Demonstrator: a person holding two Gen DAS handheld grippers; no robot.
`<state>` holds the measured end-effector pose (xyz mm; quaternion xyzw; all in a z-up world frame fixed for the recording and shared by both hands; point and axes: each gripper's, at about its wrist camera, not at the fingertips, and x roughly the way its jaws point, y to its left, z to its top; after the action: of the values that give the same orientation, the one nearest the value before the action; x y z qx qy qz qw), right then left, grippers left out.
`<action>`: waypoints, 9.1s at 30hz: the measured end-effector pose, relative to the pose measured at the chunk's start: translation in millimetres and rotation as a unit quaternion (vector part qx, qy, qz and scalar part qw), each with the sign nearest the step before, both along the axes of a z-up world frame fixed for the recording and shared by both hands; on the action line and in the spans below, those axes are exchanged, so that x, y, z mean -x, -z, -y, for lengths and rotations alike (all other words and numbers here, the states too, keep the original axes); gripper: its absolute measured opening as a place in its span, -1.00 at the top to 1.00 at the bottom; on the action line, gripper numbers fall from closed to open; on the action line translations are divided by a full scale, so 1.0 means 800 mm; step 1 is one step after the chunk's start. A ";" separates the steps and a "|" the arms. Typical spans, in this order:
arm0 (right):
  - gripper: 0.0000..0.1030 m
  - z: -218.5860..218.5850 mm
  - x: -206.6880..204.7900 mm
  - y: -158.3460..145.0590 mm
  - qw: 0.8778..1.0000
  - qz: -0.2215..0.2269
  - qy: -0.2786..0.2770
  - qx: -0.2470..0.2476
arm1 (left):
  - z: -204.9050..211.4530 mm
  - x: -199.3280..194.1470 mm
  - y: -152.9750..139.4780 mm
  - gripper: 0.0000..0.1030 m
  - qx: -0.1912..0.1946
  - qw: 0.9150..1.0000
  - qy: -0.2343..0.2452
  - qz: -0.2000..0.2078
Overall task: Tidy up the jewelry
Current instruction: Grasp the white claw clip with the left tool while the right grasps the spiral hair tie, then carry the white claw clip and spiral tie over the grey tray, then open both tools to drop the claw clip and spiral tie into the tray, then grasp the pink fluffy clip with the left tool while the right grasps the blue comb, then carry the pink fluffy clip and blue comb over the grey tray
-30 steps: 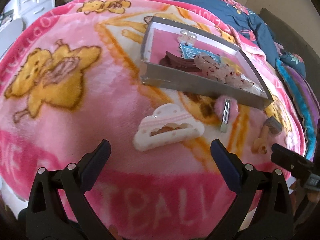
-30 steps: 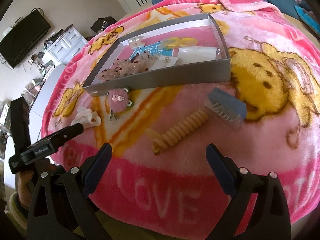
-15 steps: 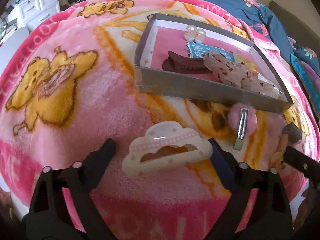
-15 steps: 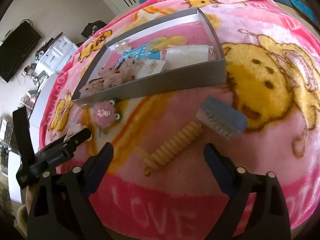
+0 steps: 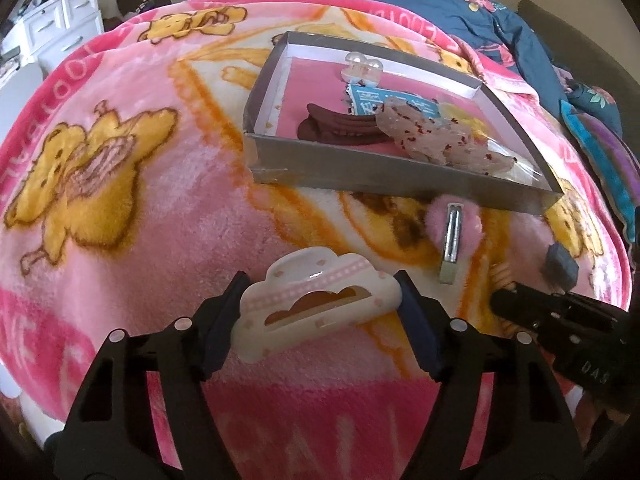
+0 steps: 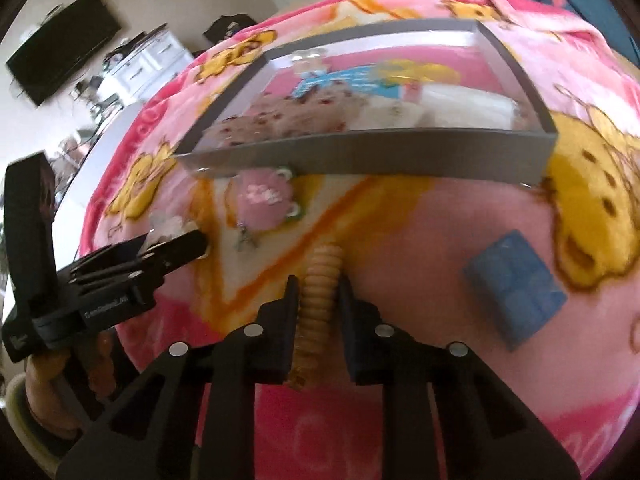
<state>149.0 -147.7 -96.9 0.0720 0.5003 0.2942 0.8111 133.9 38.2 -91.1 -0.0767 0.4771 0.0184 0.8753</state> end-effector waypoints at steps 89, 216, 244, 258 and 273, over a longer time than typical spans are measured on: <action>0.67 0.085 -0.057 -0.184 0.980 0.170 0.059 -0.085 | 0.027 -0.057 -0.169 -0.25 0.010 0.991 0.035 0.125; 0.40 0.028 0.009 -0.128 0.986 0.154 -0.050 -0.033 | -0.007 0.014 -0.103 0.74 0.029 0.997 0.019 0.068; 0.40 0.086 -0.088 -0.126 0.986 0.160 0.048 -0.015 | 0.047 -0.100 -0.102 0.73 0.034 0.995 0.065 0.068; 0.40 0.089 -0.117 -0.084 0.991 0.116 0.057 -0.019 | 0.080 -0.129 -0.069 0.73 0.041 0.994 0.091 0.037; 0.40 0.083 -0.147 -0.059 0.992 0.109 0.066 0.018 | 0.103 -0.146 -0.039 0.71 0.037 0.992 0.120 0.000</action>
<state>266.3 -214.2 -49.9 0.0577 0.4082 0.2366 0.8798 250.7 -44.1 -59.8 -0.0512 0.4836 -0.1042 0.8676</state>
